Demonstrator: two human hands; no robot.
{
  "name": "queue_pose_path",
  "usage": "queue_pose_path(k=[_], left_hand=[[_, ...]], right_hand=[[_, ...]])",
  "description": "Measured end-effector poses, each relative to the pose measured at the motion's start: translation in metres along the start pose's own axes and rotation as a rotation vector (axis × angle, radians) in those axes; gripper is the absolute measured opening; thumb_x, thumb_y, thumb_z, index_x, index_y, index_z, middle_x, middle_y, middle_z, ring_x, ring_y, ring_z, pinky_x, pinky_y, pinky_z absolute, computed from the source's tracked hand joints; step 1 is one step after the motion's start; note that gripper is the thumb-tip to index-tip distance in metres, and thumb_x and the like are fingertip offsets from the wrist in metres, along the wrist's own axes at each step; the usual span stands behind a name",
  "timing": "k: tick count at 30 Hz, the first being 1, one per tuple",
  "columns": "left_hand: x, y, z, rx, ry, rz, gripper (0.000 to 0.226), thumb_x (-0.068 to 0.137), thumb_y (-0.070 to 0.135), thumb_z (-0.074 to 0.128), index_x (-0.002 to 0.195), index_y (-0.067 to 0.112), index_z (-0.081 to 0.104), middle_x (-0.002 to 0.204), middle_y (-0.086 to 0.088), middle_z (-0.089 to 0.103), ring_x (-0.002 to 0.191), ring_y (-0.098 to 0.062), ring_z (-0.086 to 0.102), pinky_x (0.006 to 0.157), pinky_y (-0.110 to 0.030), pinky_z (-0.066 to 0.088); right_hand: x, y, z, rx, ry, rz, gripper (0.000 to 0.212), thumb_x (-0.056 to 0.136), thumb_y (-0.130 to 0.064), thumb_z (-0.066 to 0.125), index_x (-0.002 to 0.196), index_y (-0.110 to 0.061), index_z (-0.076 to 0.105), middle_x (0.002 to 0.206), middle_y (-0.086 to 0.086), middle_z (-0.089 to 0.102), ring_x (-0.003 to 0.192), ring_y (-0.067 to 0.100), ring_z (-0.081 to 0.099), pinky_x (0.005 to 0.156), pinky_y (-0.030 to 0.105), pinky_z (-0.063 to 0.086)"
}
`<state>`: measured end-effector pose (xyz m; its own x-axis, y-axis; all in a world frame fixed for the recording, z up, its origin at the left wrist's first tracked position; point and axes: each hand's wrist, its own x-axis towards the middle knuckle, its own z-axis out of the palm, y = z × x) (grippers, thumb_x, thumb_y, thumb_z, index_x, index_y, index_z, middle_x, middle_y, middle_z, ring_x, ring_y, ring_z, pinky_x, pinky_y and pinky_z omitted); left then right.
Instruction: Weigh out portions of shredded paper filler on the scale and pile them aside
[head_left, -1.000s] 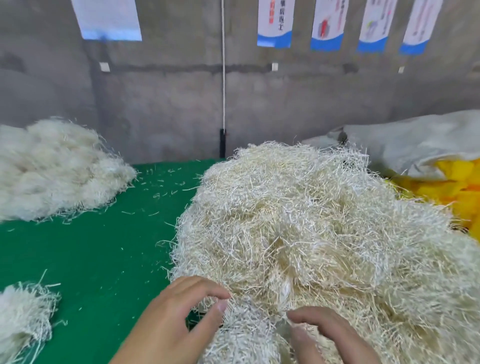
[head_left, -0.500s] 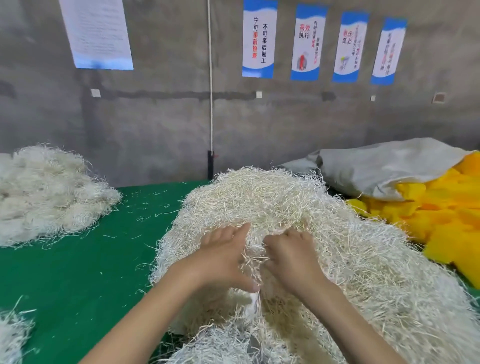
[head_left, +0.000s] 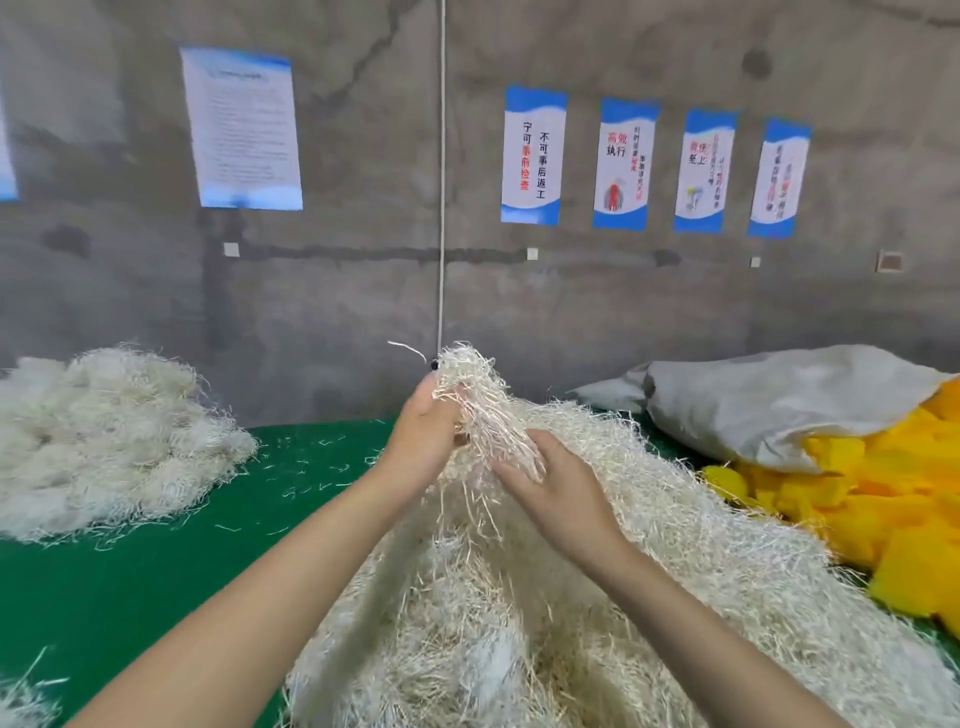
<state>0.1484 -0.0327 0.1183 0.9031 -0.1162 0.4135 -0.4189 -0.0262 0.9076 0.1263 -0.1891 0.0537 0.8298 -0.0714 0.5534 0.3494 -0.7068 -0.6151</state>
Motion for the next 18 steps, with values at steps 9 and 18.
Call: queue_pose_path(k=[9,18], left_hand=[[0.048,0.028,-0.018,-0.224,0.381,-0.065,0.044,0.094,0.002,0.031,0.128,0.017,0.054,0.109,-0.006,0.065,0.088,-0.022,0.060,0.076,-0.035,0.052],[0.041,0.004,-0.021,0.031,0.328,-0.083,0.014,0.097,0.017,0.051,0.095,0.026,0.062,0.083,-0.002,0.063,0.065,-0.019,0.052,0.058,-0.024,0.043]], right_hand=[[0.011,0.045,-0.021,-0.062,-0.126,0.216,0.023,0.097,-0.011,0.051,0.085,-0.027,0.060,0.083,0.000,0.072,0.053,0.009,0.055,0.055,0.031,0.049],[0.016,0.050,-0.065,0.002,-0.236,0.305,0.035,0.090,-0.017,0.068,0.122,-0.021,0.054,0.122,-0.002,0.055,0.088,0.009,0.058,0.072,0.025,0.046]])
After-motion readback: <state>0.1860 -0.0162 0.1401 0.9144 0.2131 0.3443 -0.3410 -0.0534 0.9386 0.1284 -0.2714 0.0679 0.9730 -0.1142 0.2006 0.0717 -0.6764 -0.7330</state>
